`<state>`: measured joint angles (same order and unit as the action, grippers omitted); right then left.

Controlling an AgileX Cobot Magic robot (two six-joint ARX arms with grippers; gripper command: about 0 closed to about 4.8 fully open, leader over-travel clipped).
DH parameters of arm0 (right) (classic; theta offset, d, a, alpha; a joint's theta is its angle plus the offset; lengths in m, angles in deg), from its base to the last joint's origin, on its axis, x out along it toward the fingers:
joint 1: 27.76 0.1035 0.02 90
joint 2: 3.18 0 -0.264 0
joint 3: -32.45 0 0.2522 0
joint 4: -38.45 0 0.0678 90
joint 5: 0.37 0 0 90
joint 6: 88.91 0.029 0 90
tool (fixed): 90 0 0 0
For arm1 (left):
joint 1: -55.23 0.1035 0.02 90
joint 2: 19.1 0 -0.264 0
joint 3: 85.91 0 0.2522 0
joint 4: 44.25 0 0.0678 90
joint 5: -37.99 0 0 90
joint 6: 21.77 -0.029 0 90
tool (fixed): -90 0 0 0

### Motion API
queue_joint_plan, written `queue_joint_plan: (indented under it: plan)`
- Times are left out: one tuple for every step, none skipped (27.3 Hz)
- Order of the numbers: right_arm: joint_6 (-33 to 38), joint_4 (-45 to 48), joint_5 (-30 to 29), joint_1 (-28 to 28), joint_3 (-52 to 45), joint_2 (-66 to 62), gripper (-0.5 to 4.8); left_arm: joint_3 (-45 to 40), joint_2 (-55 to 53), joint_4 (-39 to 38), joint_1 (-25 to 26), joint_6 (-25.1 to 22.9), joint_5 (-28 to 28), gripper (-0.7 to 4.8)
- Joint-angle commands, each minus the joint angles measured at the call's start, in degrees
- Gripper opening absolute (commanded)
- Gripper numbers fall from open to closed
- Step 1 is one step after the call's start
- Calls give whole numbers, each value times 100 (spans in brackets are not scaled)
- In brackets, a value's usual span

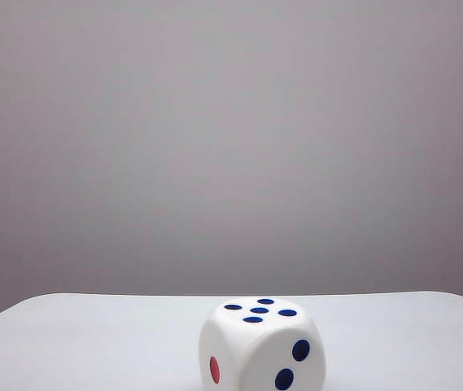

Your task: Pick up the dice on the table and roll the dice.

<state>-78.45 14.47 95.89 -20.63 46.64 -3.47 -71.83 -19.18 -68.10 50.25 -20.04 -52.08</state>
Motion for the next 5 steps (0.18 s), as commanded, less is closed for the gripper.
queue_joint_plan:
  plan:
    - [-15, 33, 7, 0, -37, 22, 3, 4, 2, -57, -2, -22, 7, -1]
    - [-15, 33, 4, 0, -37, 22, 4, 4, 2, -57, -2, -22, 7, -1]
    - [-15, 33, 4, 0, -37, 22, 4, 4, 2, -57, -2, -22, 7, -1]
    - [-15, 33, 4, 0, -37, 22, 4, 4, 2, -57, -2, -22, 7, -1]
    - [-15, 35, 7, 0, -39, 22, 3, 4, 2, -57, -2, -22, 7, -1]
